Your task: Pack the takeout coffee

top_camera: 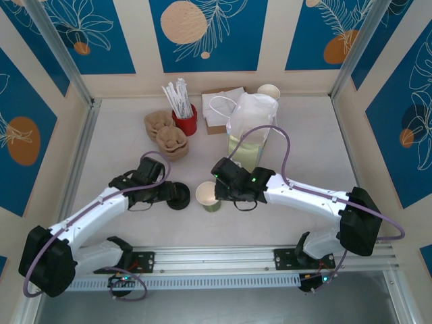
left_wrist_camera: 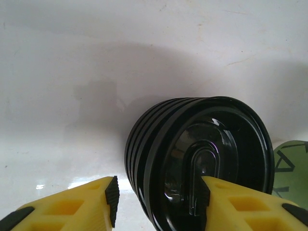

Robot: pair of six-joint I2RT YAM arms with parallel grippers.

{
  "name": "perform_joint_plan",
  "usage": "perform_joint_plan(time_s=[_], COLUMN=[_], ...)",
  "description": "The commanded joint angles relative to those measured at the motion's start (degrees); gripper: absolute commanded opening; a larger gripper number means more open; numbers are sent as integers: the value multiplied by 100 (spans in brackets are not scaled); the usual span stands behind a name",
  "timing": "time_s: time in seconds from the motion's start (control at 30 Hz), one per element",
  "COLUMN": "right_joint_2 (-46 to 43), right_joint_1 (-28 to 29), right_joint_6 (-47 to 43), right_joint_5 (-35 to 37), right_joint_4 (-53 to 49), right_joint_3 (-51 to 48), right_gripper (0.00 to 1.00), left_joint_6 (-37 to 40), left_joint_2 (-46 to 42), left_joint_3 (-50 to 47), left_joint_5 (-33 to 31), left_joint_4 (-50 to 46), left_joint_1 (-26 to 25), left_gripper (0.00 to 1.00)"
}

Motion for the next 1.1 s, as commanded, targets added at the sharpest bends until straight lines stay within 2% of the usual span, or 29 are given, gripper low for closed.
perform_joint_plan(time_s=[0.0, 0.4, 0.6, 1.0, 1.07], right_joint_2=[-7, -259, -480, -1058, -1134], right_joint_1=[-33, -76, -127, -140, -149], right_joint_6=[44, -100, -185, -404, -421], right_joint_5=[-53, -32, -115, -299, -300], right_joint_4=[-112, -490, -588, -407, -415], right_joint_3=[30, 403, 517, 449, 441], right_gripper=[21, 41, 43, 43, 43], left_joint_6=[-59, -33, -25, -44, -50], left_joint_2=[75, 268, 321, 368, 350], left_joint_3=[182, 305, 341, 314, 314], left_joint_5=[-111, -111, -144, -190, -199], left_joint_4=[31, 32, 5, -20, -21], left_joint_1=[-78, -135, -152, -183, -192], left_gripper=[45, 34, 27, 24, 21])
